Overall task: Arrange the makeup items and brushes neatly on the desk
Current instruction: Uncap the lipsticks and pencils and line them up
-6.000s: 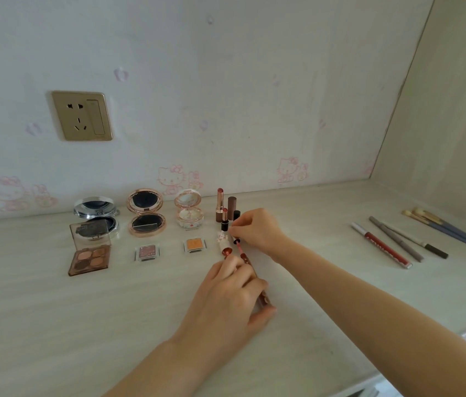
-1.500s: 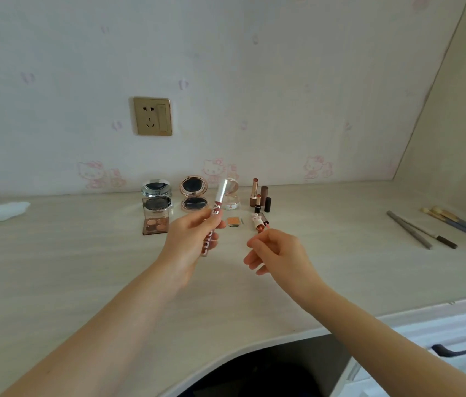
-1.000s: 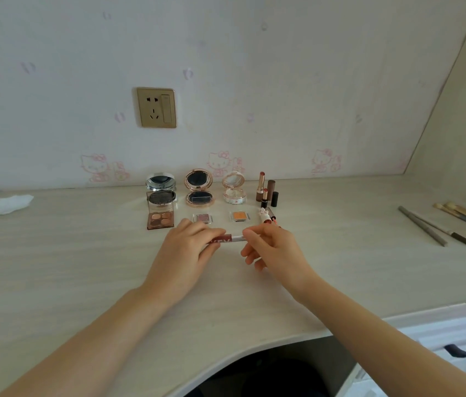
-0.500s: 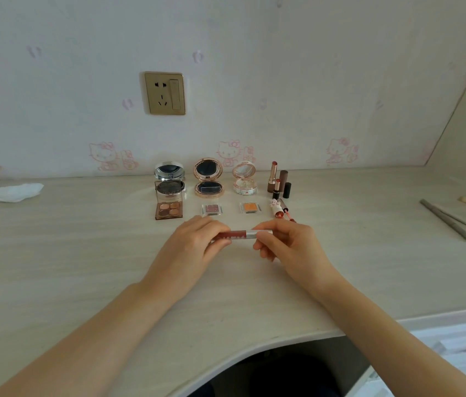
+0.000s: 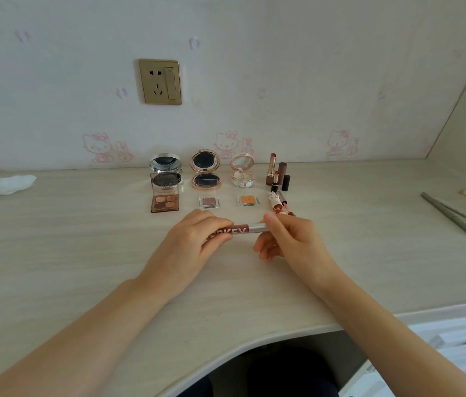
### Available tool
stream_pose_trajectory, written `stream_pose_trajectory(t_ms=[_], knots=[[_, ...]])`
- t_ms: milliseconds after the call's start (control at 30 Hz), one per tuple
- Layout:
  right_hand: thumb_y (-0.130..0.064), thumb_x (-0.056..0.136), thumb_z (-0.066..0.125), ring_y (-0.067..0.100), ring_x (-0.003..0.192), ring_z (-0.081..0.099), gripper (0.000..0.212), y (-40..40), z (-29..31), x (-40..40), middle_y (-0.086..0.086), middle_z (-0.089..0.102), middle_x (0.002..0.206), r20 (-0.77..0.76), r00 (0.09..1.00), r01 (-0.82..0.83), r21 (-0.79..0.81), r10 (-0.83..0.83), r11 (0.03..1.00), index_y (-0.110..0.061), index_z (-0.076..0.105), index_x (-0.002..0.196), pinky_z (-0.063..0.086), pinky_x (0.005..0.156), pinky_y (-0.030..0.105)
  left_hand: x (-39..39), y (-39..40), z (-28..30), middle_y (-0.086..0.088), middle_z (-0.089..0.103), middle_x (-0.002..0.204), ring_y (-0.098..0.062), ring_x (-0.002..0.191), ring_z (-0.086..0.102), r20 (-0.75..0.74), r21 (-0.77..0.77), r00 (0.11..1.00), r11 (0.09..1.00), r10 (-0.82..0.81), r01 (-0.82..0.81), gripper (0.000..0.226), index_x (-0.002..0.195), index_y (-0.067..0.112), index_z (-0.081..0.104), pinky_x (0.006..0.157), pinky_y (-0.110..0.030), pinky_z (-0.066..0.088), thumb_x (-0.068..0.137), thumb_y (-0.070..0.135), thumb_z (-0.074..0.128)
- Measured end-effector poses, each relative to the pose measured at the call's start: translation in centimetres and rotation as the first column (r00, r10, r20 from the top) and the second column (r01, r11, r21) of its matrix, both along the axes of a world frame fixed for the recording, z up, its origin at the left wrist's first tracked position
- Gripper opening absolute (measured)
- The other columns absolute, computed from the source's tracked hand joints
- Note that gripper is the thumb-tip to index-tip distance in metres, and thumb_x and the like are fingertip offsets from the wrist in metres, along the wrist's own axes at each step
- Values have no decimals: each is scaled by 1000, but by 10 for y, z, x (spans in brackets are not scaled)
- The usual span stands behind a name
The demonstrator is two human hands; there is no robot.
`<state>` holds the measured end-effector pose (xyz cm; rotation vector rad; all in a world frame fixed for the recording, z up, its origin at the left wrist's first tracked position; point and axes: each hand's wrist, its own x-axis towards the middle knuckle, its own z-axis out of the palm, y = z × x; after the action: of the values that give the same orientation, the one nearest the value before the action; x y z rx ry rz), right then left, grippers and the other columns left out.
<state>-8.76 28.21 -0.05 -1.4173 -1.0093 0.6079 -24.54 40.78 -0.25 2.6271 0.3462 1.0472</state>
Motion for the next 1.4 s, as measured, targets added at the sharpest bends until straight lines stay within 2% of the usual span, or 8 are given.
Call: stream_pose_trajectory(t_ms=[167,267,367,633,800,1100,1267,1400], knots=[[6,90,52,14,88,69,23,-1,-2,2,1,70,94,163,987,-10,25,5,1000,-11,66,97,57,70,27,-1,0,0,4,64,88,-9,84,57,-2,-56,1000,998,9,-9,23,107,13,72,76,-27,45,85,19,67],[-11,86,66,11,99,65,17,-3,-4,3,-8,70,101,172,984,35,16,-37,999,-21,65,100,57,78,31,-1,-1,0,3,64,89,-10,83,58,12,-52,1000,999,12,-11,24,107,12,72,76,-27,45,84,18,68],[-35,89,60,6,83,66,15,-3,-2,1,-9,72,85,162,982,100,-18,-96,995,-25,68,96,55,73,29,0,-3,-1,3,64,89,-10,83,59,21,-58,1000,998,6,-4,24,107,12,72,76,-27,45,84,18,69],[-5,88,60,-2,98,60,27,-4,-4,1,-18,68,100,294,951,92,38,-99,995,-28,64,101,46,79,16,0,0,-2,9,62,89,-3,84,57,23,-78,1000,997,9,-7,26,109,15,71,76,-18,44,84,22,68],[-38,94,52,2,77,59,19,-3,-4,1,-16,69,84,252,960,132,-33,-120,991,-29,68,98,46,68,22,0,-2,-2,10,62,88,-4,83,57,24,-81,1000,997,3,-2,25,108,16,71,76,-20,45,84,21,68],[-10,88,58,-5,72,52,25,-3,-7,2,-25,60,83,322,942,106,-8,-98,994,-35,62,89,38,62,11,-1,-2,-2,8,63,88,-7,83,58,22,-71,1000,997,4,-2,25,107,13,72,75,-23,46,83,19,69],[-41,90,57,-1,71,53,13,-1,-6,2,-18,66,83,245,957,164,-25,-153,986,-31,65,92,40,64,15,-1,-2,-1,10,62,88,-4,82,58,38,-78,999,997,16,-13,25,107,15,72,75,-18,45,83,18,70],[-26,94,54,5,73,56,13,-1,-7,3,-14,67,78,279,947,169,-19,-157,986,-29,65,89,41,64,17,-1,-2,-1,7,63,88,-6,82,59,34,-86,999,996,20,-17,24,107,15,72,75,-20,45,83,17,70]])
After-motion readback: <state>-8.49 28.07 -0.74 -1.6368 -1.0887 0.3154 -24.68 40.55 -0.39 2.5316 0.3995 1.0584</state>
